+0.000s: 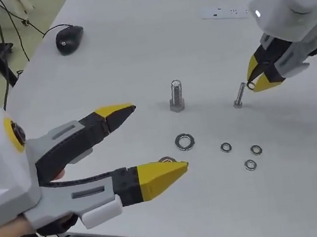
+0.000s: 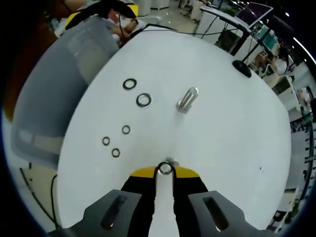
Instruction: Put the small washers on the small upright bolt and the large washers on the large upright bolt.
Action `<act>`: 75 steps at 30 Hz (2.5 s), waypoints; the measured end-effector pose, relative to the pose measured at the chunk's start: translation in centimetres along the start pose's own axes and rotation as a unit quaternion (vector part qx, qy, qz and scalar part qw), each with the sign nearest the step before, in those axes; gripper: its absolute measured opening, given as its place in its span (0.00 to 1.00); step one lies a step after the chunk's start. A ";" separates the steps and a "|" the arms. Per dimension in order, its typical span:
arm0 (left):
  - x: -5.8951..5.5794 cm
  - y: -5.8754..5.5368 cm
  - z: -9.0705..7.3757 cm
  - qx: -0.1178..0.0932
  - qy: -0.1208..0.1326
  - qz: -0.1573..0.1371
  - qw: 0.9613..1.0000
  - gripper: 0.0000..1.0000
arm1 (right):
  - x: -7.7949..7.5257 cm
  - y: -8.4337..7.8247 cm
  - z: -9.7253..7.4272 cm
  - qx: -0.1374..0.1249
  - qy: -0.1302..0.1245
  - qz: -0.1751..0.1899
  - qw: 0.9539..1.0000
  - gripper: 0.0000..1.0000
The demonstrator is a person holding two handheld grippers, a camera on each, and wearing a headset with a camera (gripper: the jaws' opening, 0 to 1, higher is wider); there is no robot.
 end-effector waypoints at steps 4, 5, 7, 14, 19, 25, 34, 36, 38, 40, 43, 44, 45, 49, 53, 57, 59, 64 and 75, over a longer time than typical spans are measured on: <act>0.0 0.1 0.0 -0.002 0.001 0.000 1.000 0.70 | -0.6 0.2 -0.1 0.003 -0.001 -0.002 1.000 0.12; 0.1 0.1 0.0 -0.003 0.001 -0.001 1.000 0.70 | -0.8 0.3 -0.2 0.004 -0.001 -0.003 1.000 0.12; 0.1 0.1 0.0 -0.003 0.002 -0.002 1.000 0.69 | -1.2 0.1 0.0 0.005 0.000 -0.004 1.000 0.12; 0.2 0.2 0.0 -0.002 0.000 -0.002 1.000 0.69 | -1.4 0.0 0.5 0.014 0.008 -0.003 1.000 0.12; 0.2 0.1 0.2 0.000 -0.002 -0.002 1.000 0.69 | -1.1 0.0 0.8 0.020 0.010 -0.003 1.000 0.12; 0.1 0.1 0.2 -0.001 -0.001 -0.004 1.000 0.69 | -1.1 -0.1 1.1 0.026 0.013 -0.002 1.000 0.12; -0.1 0.3 0.1 -0.006 0.001 -0.006 1.000 0.69 | -1.0 -0.1 1.9 0.029 0.017 -0.003 0.999 0.12; -0.1 0.3 0.1 -0.006 0.002 -0.006 1.000 0.69 | -0.8 -0.1 2.2 0.030 0.018 -0.005 0.999 0.12; -0.1 0.3 0.1 -0.007 0.003 -0.006 1.000 0.69 | -0.8 -0.1 2.4 0.030 0.019 -0.007 0.999 0.12; 0.0 0.3 0.1 -0.007 0.003 -0.007 1.000 0.69 | -0.6 -0.2 2.7 0.031 0.018 -0.008 0.999 0.12; 0.0 0.3 0.1 -0.007 0.004 -0.007 1.000 0.68 | -0.4 -0.4 3.5 0.034 0.023 -0.006 0.999 0.12; 0.0 0.3 0.1 -0.007 0.004 -0.008 1.000 0.68 | -0.3 -0.5 3.8 0.035 0.023 -0.007 0.999 0.12; 0.0 0.3 0.1 -0.007 0.004 -0.008 1.000 0.68 | -0.2 -0.5 3.9 0.034 0.025 -0.006 0.999 0.12; 0.1 0.3 0.1 -0.007 0.005 -0.008 1.000 0.68 | 0.0 -0.6 4.5 0.035 0.028 -0.005 0.999 0.12; 0.2 0.3 0.1 -0.007 0.005 -0.009 1.000 0.68 | 0.2 -0.9 5.2 0.033 0.028 -0.002 0.999 0.13; 0.2 0.3 0.1 -0.008 0.007 -0.009 1.000 0.68 | 0.1 -1.6 6.4 0.031 0.029 0.000 0.999 0.13; 0.3 0.3 0.1 -0.008 0.007 -0.010 1.000 0.68 | 0.1 -1.6 6.5 0.030 0.028 0.002 0.999 0.13; 0.4 0.2 0.0 -0.006 0.009 -0.010 1.000 0.67 | 0.1 -1.8 6.5 0.029 0.028 0.003 0.999 0.14; 0.4 0.2 0.0 -0.007 0.008 -0.007 1.000 0.67 | 0.3 -2.9 4.7 0.022 0.016 0.022 0.999 0.16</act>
Point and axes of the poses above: the centre of the closed fingertips' face, and the gripper's own axes: z roughly forward along the fingers, x roughly to its left, y roughly out of its top, the point moved 9 cm from there along -z, roughly backward along the fingers, and after that the axes turned 3 degrees about -z, right-handed, at the moved point
